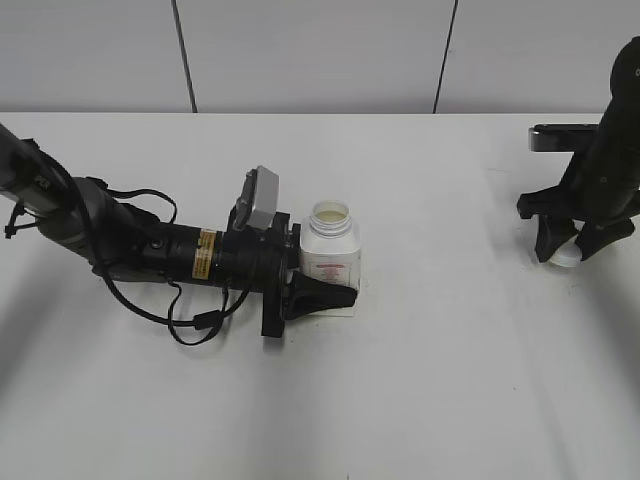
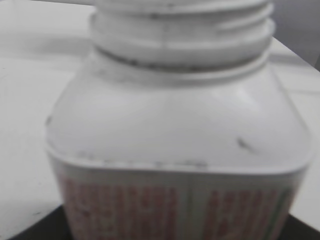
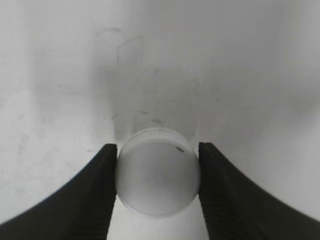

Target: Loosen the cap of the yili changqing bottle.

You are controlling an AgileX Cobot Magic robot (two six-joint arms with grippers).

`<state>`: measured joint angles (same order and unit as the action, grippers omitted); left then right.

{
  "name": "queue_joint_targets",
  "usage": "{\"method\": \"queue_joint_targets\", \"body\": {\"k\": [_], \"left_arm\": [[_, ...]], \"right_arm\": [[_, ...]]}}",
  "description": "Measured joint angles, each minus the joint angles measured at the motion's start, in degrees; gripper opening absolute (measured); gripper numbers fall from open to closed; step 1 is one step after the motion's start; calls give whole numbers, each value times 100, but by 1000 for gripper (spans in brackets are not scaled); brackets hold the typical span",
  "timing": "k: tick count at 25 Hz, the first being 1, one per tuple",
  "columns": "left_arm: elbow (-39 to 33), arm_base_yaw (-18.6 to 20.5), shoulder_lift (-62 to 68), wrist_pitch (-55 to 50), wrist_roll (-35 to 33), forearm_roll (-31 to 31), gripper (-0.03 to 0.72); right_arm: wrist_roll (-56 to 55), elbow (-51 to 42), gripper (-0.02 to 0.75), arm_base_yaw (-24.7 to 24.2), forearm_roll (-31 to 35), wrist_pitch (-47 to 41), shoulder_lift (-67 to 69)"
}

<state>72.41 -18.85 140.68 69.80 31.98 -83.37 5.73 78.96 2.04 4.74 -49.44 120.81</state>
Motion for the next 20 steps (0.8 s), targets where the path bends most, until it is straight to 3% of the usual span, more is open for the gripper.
{"method": "queue_joint_targets", "body": {"k": [3, 8, 14, 16, 20], "left_arm": [[0, 0, 0, 0, 0, 0, 395], [0, 0, 0, 0, 0, 0, 395], [0, 0, 0, 0, -10, 0, 396], [0, 0, 0, 0, -16, 0, 415], [0, -5, 0, -28, -11, -51, 526]], "right_arm": [[-13, 0, 419, 0, 6, 0, 0], [-50, 0, 538, 0, 11, 0, 0], [-89, 118, 560, 0, 280, -103, 0], [-89, 260, 562, 0, 475, -219, -10], [-89, 505, 563, 0, 604, -415, -10]]}}
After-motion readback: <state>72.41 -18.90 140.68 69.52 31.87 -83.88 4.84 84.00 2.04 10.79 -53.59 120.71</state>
